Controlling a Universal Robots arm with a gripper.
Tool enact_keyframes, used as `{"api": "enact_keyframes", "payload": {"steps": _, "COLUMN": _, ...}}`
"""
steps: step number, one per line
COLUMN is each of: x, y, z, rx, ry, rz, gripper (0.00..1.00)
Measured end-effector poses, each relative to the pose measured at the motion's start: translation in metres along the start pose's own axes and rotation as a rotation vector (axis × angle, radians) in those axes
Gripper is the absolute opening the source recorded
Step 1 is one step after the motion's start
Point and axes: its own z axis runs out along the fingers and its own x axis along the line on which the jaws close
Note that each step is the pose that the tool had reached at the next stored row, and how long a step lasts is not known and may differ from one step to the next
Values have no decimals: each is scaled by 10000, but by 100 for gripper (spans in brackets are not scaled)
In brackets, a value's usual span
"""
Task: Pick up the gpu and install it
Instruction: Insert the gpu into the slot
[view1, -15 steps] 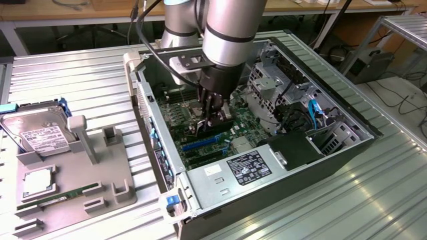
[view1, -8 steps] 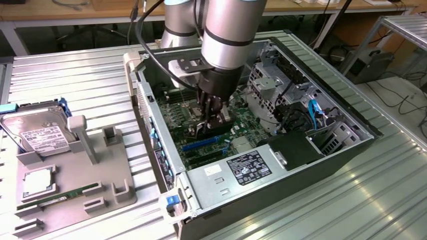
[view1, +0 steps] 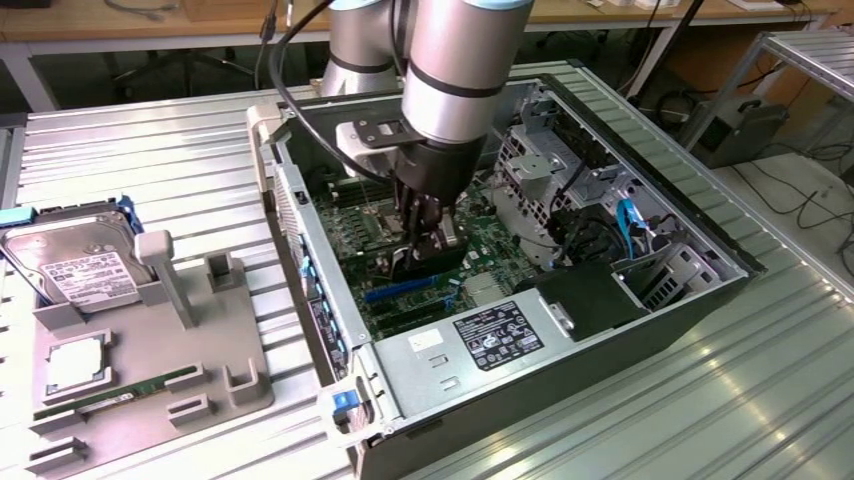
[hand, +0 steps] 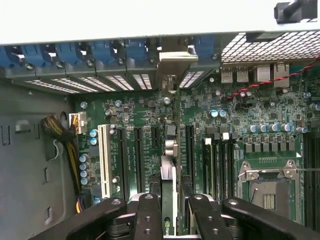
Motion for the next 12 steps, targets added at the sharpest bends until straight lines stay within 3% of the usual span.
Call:
{"api": "enact_keyframes", "payload": {"steps": 4, "x": 0, "y": 1, "z": 43, "rx": -2, "ry": -15, "rz": 0, "gripper": 26}}
{"api": "enact_keyframes", "payload": {"steps": 6, "x": 0, "y": 8, "z": 65, "rx": -5, "ry": -114, "rz": -5, "gripper": 26}}
{"api": "enact_keyframes", "payload": {"steps": 9, "x": 0, "y": 38, "z": 116, "rx": -8, "ry": -202, "rz": -9, "gripper": 26}}
{"api": "enact_keyframes", "payload": {"steps": 11, "x": 2, "y": 37, "z": 234, "rx": -10, "ry": -198, "rz": -8, "gripper": 26}}
{"api": "enact_keyframes", "payload": {"steps": 12, "x": 1, "y": 36, "z": 244, "rx": -8, "ry": -204, "rz": -8, "gripper": 26}}
